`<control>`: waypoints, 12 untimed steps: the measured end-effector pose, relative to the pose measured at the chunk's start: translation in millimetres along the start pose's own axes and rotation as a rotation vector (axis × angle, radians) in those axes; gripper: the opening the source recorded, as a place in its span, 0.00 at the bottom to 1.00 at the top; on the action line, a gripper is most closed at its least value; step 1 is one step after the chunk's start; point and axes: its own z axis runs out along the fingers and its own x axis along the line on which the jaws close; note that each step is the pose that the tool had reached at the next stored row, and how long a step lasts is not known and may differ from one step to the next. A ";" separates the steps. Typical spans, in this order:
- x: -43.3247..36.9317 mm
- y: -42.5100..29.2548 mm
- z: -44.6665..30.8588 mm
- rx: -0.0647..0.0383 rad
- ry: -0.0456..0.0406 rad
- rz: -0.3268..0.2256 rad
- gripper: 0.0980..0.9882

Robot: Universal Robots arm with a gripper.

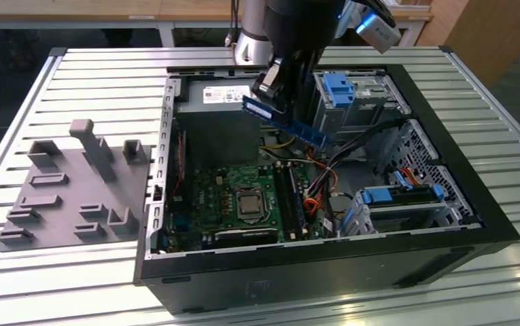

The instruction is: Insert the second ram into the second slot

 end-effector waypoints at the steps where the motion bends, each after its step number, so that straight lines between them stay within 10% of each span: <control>1: 0.0 0.0 0.1 0.000 -0.0005 0.017 0.04; 12: 0.0 0.0 0.8 0.001 -0.0067 0.193 0.04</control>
